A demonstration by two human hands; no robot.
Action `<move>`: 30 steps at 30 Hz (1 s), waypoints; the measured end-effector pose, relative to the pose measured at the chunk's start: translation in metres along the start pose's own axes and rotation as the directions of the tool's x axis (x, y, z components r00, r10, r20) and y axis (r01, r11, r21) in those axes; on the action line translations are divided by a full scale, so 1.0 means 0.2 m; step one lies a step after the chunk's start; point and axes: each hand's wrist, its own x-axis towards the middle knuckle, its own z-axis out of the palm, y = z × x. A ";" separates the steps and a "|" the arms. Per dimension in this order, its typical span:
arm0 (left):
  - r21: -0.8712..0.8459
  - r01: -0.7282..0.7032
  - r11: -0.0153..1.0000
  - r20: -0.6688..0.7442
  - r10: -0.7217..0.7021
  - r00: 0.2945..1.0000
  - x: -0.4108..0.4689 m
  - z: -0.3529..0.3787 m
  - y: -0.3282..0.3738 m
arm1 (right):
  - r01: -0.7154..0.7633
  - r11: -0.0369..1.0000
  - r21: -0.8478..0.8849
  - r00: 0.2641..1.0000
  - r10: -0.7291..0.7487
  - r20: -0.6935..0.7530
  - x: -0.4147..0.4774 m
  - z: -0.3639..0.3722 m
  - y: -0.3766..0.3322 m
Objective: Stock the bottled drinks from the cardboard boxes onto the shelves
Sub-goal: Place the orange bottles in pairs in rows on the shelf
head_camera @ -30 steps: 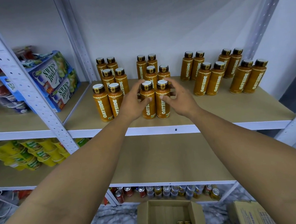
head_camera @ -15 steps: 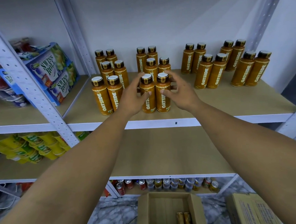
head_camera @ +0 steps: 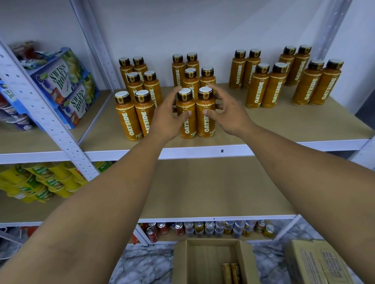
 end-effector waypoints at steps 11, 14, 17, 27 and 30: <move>-0.025 0.007 1.000 0.042 -0.006 0.999 -0.03 0.00 -0.01 | 0.015 0.999 0.044 0.999 -0.017 0.039 0.00 0.00 0.03; -0.051 0.108 0.993 0.042 -0.106 0.993 -0.11 0.02 -0.04 | -0.003 0.994 0.113 1.000 0.002 0.011 -0.06 0.01 0.07; -0.055 0.163 0.985 0.000 -0.163 0.987 -0.25 0.07 -0.08 | -0.108 0.987 0.120 0.994 0.110 -0.016 -0.16 0.05 0.15; 0.163 -0.042 0.986 -0.052 0.051 0.997 -0.79 0.50 -0.39 | 0.058 0.951 -0.305 0.973 -0.122 -0.196 -0.66 0.34 0.58; 0.056 0.023 0.998 -0.010 -0.023 1.000 -0.95 0.63 -0.52 | -0.013 0.980 -0.198 0.974 -0.033 -0.226 -0.83 0.45 0.70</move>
